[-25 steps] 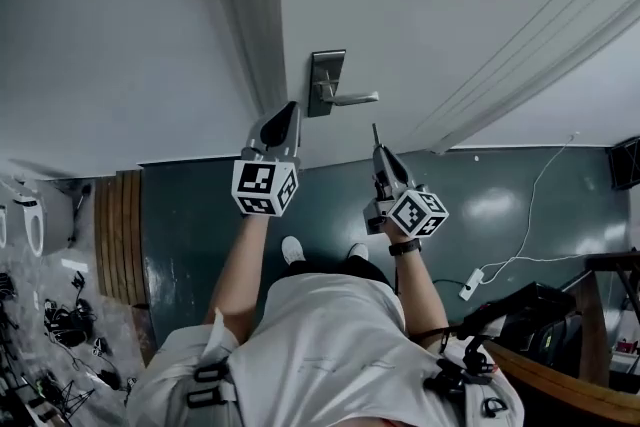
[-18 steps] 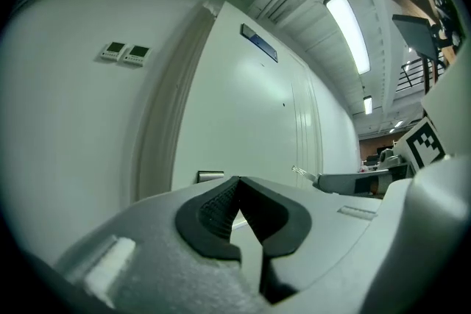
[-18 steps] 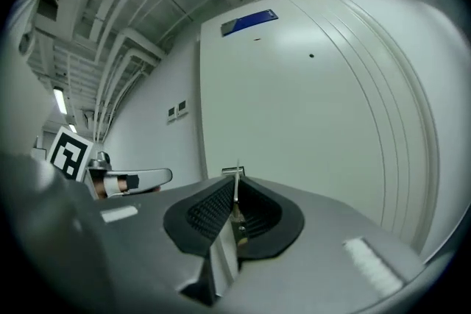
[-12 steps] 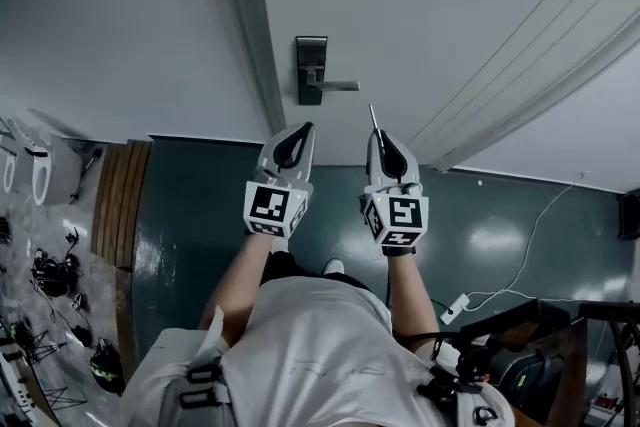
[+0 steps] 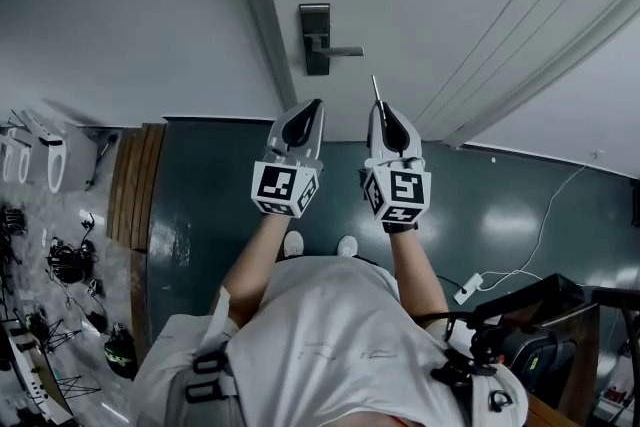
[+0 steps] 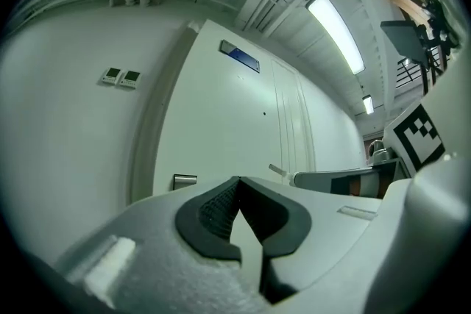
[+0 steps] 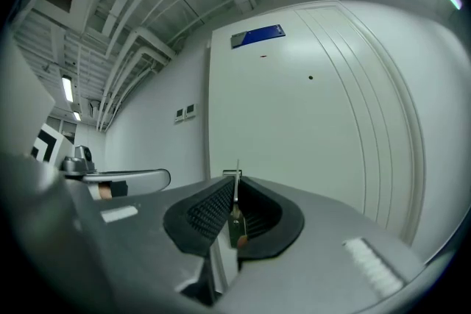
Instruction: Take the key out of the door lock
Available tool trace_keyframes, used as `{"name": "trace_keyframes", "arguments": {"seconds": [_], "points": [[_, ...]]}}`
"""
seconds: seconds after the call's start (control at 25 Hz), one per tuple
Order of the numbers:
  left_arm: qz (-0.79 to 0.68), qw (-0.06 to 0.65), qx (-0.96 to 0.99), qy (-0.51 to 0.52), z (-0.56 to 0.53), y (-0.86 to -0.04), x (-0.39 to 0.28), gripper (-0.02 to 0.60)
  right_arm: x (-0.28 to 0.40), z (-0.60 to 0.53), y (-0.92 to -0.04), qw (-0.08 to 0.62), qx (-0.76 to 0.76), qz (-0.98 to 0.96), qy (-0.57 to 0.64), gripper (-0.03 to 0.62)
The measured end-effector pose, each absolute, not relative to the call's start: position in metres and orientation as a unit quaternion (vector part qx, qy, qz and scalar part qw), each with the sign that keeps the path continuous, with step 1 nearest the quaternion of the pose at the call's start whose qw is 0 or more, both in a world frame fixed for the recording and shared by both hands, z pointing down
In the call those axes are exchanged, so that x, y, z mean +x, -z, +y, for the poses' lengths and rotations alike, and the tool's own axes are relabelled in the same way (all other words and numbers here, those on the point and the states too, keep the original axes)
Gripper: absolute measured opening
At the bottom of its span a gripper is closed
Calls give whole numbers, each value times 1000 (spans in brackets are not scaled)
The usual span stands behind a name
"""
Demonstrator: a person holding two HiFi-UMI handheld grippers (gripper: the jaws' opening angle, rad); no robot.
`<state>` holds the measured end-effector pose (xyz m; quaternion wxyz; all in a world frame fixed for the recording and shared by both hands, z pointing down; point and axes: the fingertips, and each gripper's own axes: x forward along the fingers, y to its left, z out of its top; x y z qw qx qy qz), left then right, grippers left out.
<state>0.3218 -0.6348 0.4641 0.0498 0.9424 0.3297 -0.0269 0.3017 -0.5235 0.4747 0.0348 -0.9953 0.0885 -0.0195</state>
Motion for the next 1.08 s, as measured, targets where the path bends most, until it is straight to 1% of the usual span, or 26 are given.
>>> {"name": "trace_keyframes", "arguments": {"seconds": [0.16, 0.28, 0.64, 0.88, 1.08], "points": [[316, 44, 947, 34, -650, -459, 320, -2, 298, -544, -466, 13, -995, 97, 22, 29], [326, 33, 944, 27, -652, -468, 319, 0, 297, -547, -474, 21, -995, 88, 31, 29], [333, 47, 942, 22, -673, -473, 318, 0, 303, -581, -469, 18, -995, 95, 29, 29], [336, 46, 940, 25, -680, -466, 321, 0, 305, -576, -463, 33, -996, 78, 28, 29], [324, 49, 945, 11, -696, -477, 324, 0, 310, -579, -476, 42, -995, 76, 44, 29]]}}
